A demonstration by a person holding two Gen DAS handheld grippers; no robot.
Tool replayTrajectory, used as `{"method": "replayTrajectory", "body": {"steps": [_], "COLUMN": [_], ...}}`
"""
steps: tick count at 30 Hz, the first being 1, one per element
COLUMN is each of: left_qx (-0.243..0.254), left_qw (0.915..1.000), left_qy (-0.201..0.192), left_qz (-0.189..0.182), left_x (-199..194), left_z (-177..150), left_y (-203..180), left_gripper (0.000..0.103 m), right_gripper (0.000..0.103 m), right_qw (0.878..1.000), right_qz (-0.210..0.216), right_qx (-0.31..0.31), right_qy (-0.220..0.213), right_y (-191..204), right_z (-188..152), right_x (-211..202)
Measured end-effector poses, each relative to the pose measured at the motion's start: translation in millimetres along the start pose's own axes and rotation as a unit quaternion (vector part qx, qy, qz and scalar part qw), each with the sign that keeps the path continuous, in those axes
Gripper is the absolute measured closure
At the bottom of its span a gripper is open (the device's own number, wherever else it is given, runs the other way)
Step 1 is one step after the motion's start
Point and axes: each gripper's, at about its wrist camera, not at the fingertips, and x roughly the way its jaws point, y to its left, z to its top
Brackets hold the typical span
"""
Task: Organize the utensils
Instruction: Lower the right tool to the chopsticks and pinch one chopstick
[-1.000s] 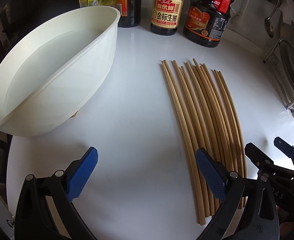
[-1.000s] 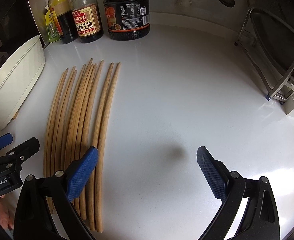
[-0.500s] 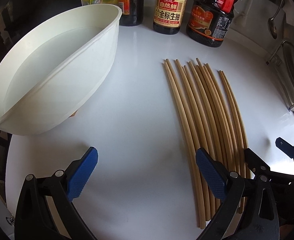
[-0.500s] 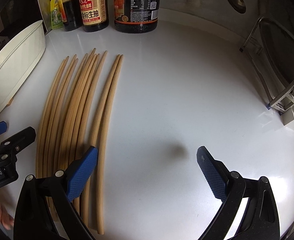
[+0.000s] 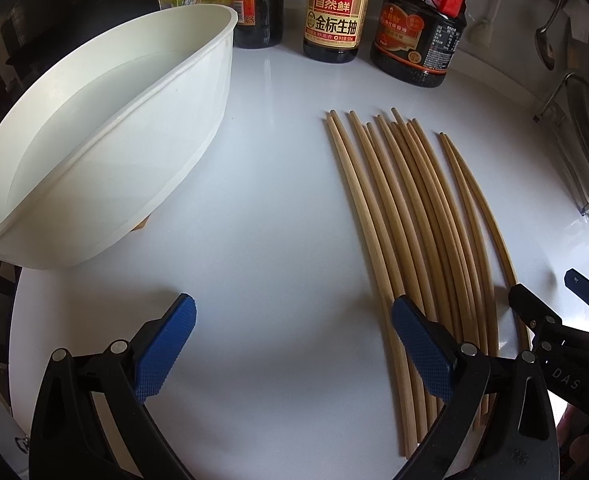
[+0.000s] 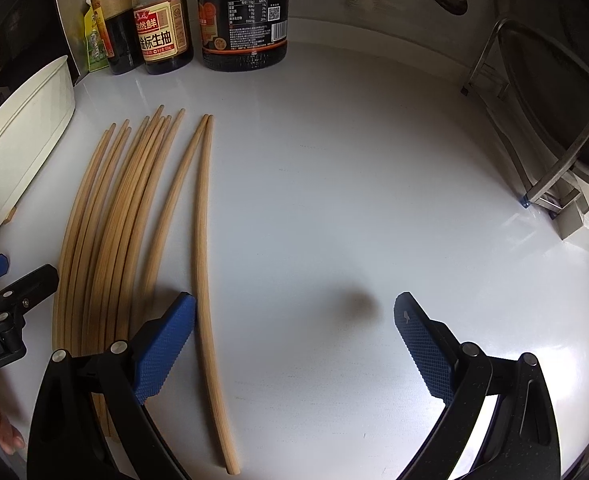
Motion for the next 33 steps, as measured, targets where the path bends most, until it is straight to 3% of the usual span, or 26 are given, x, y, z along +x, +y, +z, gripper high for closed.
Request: {"method": "replayTrajectory", "body": {"steps": [17, 20, 22, 29, 33], "left_qx": [0.012, 0.023, 0.028, 0.031, 0.04], "left_qw": [0.9995, 0.9992, 0.9993, 0.9995, 0.9991], "left_qy": [0.004, -0.002, -0.004, -0.006, -0.01], "left_qz": [0.029, 0.032, 0.026, 0.009, 0.012], "left_x": [4.1, 3.2, 1.0, -2.7, -4.8], "left_z": [1.7, 2.5, 3.3, 0.6, -1.5], "left_y": [1.5, -1.9, -3.1, -5.7, -10.8], "left_gripper": [0.005, 0.01, 0.019, 0.035, 0.048], "right_gripper": [0.009, 0.009, 0.011, 0.025, 0.053], "right_qw": [1.0, 0.999, 0.999, 0.998, 0.997], "right_qz": [0.008, 0.011, 0.018, 0.055, 0.059], "right_qx": [-0.016, -0.025, -0.029, -0.03, -0.047], "right_qy": [-0.02, -0.026, -0.025, -0.024, -0.031], "right_y": [6.3, 9.8, 12.7, 15.5, 20.7], "right_z": [1.3, 1.5, 2.5, 2.6, 3.4], "right_x": [-0.8, -1.8, -1.3, -2.4, -8.1]}}
